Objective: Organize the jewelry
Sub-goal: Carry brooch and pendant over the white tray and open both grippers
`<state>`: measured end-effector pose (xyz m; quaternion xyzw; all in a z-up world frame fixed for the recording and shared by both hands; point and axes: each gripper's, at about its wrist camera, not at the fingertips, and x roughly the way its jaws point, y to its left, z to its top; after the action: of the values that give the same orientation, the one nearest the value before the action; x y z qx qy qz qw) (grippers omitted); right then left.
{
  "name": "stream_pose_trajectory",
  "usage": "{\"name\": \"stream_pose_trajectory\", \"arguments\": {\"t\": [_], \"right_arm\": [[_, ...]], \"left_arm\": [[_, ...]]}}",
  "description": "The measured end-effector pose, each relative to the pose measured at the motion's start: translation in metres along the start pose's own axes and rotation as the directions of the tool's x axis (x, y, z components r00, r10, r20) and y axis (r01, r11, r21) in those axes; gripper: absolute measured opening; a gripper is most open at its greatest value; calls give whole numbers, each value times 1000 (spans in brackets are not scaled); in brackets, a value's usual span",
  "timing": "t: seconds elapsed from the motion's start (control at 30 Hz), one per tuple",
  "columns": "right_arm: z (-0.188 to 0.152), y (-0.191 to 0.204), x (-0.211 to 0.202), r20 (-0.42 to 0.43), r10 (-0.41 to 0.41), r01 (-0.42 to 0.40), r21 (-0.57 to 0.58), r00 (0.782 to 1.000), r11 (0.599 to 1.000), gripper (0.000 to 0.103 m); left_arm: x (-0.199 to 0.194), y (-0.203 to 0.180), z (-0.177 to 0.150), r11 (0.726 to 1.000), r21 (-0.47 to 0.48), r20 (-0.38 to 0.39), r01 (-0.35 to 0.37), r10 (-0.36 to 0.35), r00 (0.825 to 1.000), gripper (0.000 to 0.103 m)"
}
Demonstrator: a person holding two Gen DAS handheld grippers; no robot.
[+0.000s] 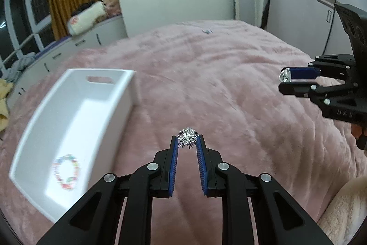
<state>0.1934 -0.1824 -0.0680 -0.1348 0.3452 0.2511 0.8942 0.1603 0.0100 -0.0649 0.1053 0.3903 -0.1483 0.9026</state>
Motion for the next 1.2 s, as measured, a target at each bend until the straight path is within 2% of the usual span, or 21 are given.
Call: {"name": "stream_pose_trajectory", "arguments": {"t": [0.3, 0.6, 0.87, 1.1, 1.2], "right_arm": [[56, 38, -22, 111, 24, -20, -43, 994, 999, 28], [114, 88, -2, 162, 118, -108, -66, 980, 992, 28], [155, 127, 41, 153, 189, -182, -62, 970, 981, 28], [180, 144, 93, 104, 186, -186, -2, 977, 982, 28], [189, 155, 115, 76, 184, -184, -18, 980, 983, 28]], "left_arm": [[-62, 64, 5, 990, -91, 50, -109, 114, 992, 21], [-86, 130, 2, 969, -181, 46, -167, 178, 983, 21], [-71, 172, -5, 955, -226, 3, -192, 198, 980, 22], [-38, 200, -11, 949, -255, -50, -183, 176, 983, 22], [-23, 213, -15, 944, -270, -79, -189, 174, 982, 22]]}}
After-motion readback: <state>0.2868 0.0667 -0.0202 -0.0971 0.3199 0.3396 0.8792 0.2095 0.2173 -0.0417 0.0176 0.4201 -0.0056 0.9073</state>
